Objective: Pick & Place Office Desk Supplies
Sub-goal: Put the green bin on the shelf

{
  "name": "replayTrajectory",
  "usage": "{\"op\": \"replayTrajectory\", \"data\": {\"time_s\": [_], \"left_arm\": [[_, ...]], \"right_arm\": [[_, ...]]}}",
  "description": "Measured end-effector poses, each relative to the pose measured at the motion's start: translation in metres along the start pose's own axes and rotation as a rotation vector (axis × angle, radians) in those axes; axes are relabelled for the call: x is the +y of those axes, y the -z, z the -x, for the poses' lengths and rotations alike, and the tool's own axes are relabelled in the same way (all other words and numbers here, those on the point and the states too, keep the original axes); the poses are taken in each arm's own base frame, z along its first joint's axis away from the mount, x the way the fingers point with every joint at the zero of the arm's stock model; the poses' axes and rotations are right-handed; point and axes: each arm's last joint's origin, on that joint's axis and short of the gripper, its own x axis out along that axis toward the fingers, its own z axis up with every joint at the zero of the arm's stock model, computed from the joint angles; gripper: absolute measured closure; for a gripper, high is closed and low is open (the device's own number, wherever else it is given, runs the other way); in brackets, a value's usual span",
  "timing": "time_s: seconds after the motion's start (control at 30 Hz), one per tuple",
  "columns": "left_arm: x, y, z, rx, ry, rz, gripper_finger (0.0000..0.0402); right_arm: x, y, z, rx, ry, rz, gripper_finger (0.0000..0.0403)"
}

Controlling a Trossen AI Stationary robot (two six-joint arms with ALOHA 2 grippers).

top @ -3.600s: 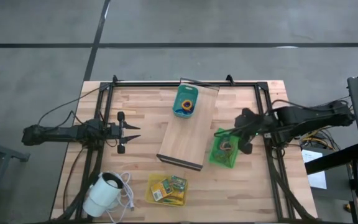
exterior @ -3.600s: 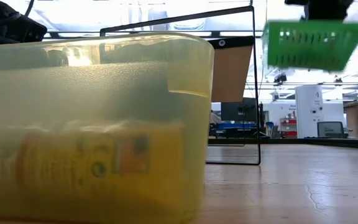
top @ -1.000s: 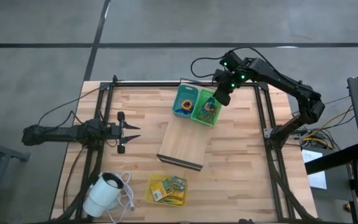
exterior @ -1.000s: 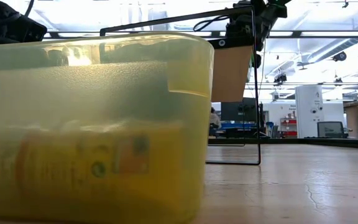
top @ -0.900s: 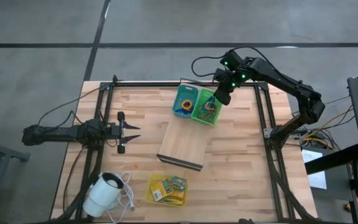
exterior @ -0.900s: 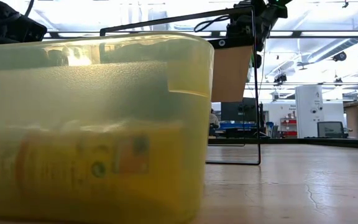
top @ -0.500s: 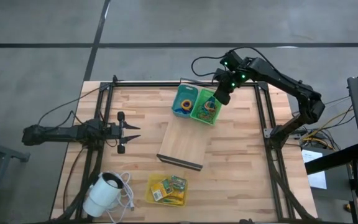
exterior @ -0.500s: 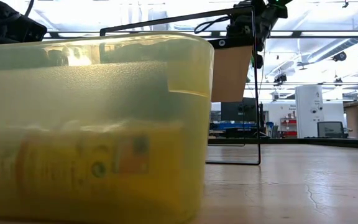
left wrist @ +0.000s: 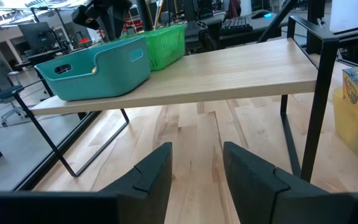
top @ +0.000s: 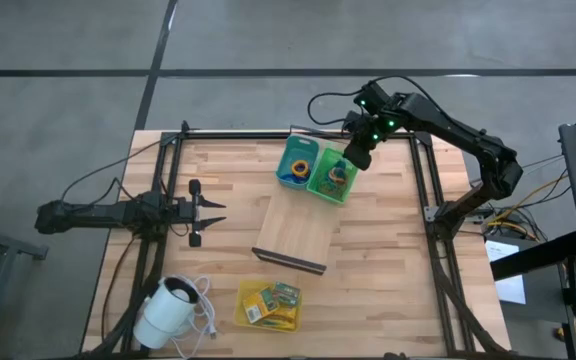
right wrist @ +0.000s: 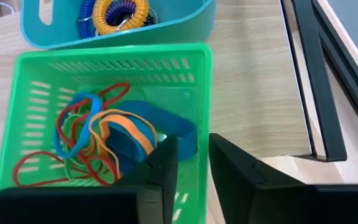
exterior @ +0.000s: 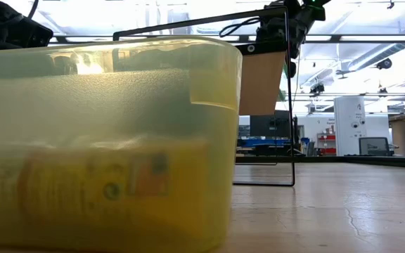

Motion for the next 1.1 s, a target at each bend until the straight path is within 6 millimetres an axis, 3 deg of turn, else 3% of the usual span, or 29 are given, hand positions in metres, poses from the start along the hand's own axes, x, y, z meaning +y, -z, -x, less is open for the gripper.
{"op": "replayTrajectory", "data": {"time_s": [0.2, 0.4, 0.77, 0.93, 1.1], "left_arm": [[0.0, 0.0, 0.0, 0.0, 0.0, 0.0, 0.0257], [0.0, 0.0, 0.0, 0.0, 0.0, 0.0, 0.0257], [0.0, 0.0, 0.0, 0.0, -0.001, 0.0, 0.0257], [0.0, 0.0, 0.0, 0.0, -0.001, 0.0, 0.0257], [0.0, 0.0, 0.0, 0.0, -0.001, 0.0, 0.0257]], "right_arm": [[0.001, 0.002, 0.003, 0.006, -0.001, 0.0, 0.0297], [0.009, 0.006, 0.021, -0.032, 0.005, 0.017, 0.0308], [0.058, 0.026, 0.059, -0.198, -0.076, 0.173, 0.033], [0.081, 0.042, 0.057, -0.314, -0.126, 0.312, 0.033], [0.09, 0.07, 0.044, -0.395, -0.175, 0.374, 0.033]]}}
